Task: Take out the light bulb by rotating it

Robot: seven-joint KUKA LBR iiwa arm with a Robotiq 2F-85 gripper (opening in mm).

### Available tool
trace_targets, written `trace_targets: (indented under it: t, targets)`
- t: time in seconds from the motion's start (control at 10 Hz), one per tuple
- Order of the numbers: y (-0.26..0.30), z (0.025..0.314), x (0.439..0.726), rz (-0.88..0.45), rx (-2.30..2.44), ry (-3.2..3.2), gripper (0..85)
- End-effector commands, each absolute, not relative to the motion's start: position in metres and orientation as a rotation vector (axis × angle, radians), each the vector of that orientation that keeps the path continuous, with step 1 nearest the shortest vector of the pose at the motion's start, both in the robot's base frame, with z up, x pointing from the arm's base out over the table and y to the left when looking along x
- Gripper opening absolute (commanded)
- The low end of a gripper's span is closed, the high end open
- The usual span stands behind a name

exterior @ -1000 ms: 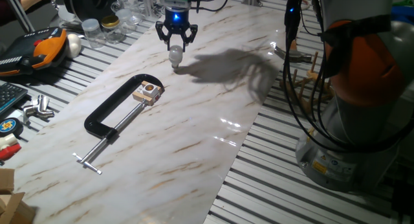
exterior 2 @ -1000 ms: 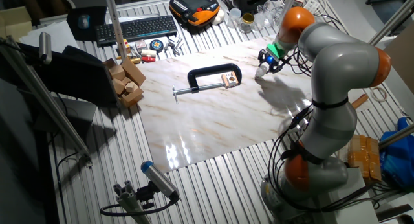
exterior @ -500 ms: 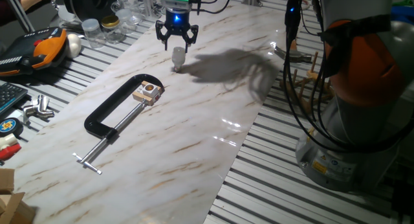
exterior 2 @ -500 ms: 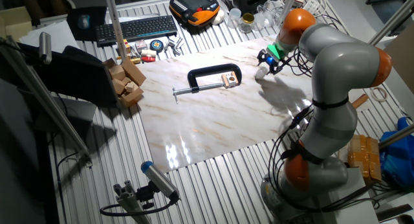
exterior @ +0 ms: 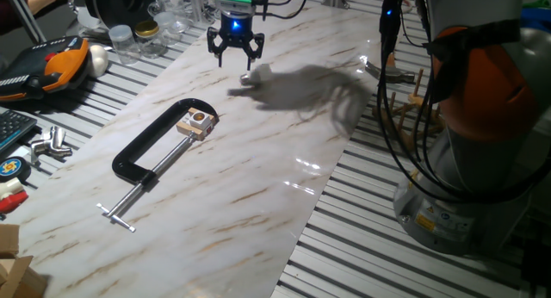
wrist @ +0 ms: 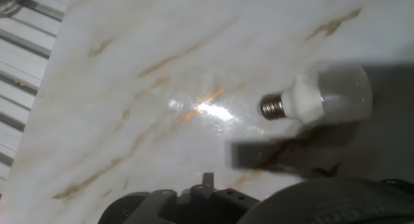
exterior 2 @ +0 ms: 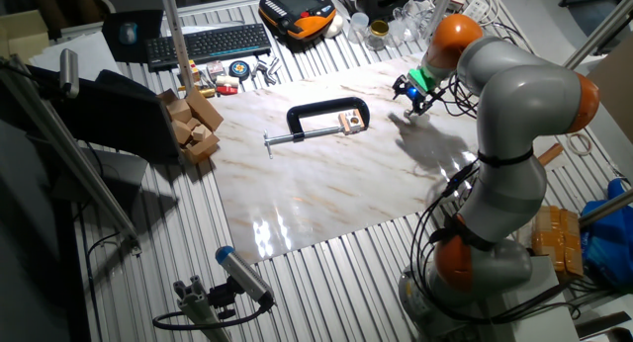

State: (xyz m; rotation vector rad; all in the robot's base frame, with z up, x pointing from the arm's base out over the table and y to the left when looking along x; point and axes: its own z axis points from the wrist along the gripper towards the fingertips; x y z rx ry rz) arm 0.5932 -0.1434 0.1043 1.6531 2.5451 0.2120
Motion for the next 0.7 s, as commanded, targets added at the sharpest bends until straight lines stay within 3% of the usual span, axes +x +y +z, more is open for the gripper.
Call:
trace_targets:
  t: [0.0,0.2,0.6]
  targets:
    - [-0.143,0.105,0.593,0.213,1.648,2.546,68.0]
    - [-0.139,0.107,0.595,0.219,1.637,2.551,68.0]
    - [-0.120,0.114,0.601,0.246,1.581,2.565,0.0]
